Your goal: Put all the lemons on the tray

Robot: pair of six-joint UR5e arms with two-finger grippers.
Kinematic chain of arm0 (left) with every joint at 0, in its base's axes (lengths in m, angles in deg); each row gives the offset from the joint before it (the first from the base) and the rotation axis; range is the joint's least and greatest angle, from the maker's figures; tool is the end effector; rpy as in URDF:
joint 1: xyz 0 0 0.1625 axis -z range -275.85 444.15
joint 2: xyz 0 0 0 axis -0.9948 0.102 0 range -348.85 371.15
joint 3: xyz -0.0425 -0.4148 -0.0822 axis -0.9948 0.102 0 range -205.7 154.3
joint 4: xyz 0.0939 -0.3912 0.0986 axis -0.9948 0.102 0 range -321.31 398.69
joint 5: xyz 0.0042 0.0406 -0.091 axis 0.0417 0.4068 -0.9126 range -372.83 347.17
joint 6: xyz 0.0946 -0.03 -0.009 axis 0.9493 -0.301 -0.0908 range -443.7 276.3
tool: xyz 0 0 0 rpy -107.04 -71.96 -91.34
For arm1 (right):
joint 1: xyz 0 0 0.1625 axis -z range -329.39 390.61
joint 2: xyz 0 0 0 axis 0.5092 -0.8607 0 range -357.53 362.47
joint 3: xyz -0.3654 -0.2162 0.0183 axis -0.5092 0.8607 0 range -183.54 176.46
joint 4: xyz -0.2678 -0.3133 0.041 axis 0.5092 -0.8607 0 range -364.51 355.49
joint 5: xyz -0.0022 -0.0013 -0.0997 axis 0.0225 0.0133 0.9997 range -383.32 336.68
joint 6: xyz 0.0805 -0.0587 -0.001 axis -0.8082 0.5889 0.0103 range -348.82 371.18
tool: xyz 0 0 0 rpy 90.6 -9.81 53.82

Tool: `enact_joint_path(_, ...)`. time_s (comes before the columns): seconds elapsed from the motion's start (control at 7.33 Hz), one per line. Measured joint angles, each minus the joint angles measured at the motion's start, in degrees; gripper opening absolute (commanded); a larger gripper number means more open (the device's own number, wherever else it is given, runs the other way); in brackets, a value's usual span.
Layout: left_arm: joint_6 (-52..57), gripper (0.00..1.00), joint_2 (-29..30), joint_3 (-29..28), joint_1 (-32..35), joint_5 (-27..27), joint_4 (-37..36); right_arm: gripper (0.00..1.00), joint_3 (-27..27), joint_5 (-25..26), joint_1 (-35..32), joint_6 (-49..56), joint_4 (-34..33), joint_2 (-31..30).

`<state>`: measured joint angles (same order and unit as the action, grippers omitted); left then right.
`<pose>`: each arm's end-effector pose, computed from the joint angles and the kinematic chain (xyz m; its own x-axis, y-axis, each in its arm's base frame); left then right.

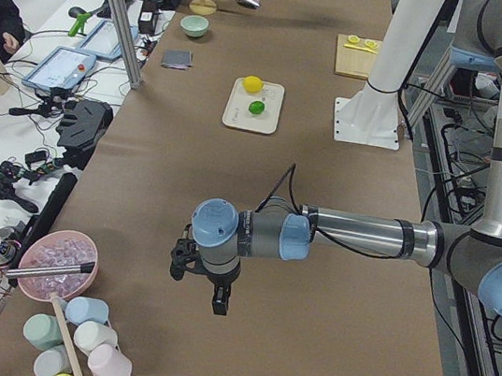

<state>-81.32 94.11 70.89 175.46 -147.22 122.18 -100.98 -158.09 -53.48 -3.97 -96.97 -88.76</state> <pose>-0.0735 -0.4288 0.6701 0.7127 -0.0599 -0.6989 -0.0067 0.9957 -0.0922 0.0128 -0.4888 0.6089 0.7039 0.1447 0.6954 -0.0842 0.9891 -0.1206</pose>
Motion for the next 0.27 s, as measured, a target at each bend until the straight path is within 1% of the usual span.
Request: enact_joint_path(0.27, -0.1, 0.99, 0.0, 0.0, 0.0, 0.0, 0.0, 0.99, -0.1, 0.1, -0.2, 0.0, 0.0, -0.3)
